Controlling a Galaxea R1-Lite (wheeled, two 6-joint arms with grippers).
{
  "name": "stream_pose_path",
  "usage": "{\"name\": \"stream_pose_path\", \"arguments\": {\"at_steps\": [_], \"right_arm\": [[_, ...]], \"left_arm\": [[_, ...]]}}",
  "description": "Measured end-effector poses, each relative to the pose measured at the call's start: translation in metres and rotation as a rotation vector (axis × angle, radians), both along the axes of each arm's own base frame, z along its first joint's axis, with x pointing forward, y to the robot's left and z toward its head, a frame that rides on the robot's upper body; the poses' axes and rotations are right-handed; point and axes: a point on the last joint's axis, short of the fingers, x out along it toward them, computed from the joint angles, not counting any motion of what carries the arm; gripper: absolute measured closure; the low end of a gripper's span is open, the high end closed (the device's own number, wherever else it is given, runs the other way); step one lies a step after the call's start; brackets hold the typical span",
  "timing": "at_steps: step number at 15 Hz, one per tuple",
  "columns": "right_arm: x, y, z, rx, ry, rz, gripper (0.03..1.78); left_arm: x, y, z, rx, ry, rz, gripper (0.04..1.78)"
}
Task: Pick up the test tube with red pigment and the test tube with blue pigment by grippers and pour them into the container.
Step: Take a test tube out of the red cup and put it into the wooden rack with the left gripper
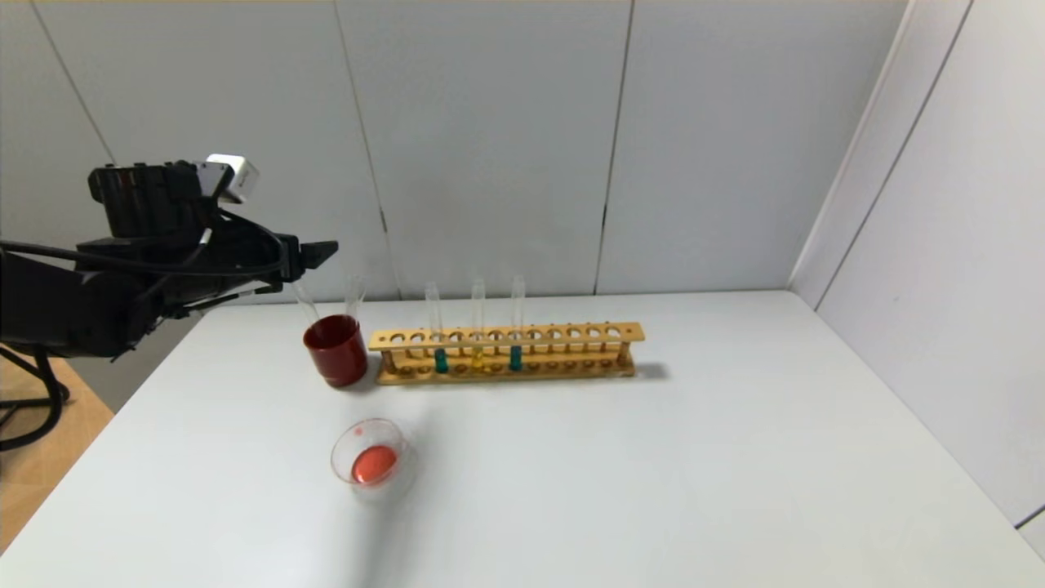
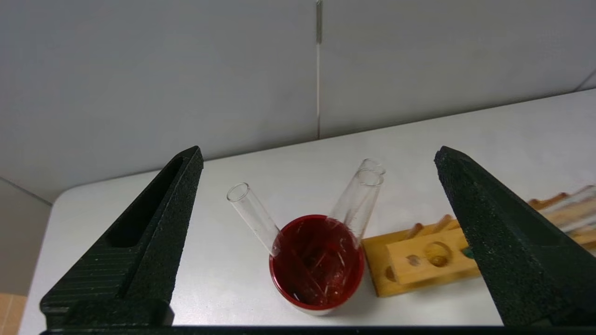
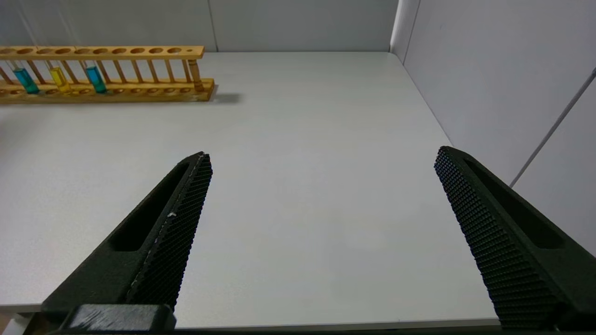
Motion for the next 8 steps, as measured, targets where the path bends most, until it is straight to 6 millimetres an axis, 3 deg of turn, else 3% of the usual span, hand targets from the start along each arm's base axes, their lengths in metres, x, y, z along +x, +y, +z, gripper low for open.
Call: {"name": "stream_pose_path", "arguments": {"at_steps": [4,8], "right_arm": [[0.000,0.000,0.000,0.000,0.000,0.000,0.06],[0.000,0.000,0.000,0.000,0.000,0.000,0.06]], "left_arm": [[-0.049,-0.018,0.032,0.027,0.115,-0.060,0.07],[-0.084,-0.041,0.035,0.054,0.142,-0.153,0.07]]}}
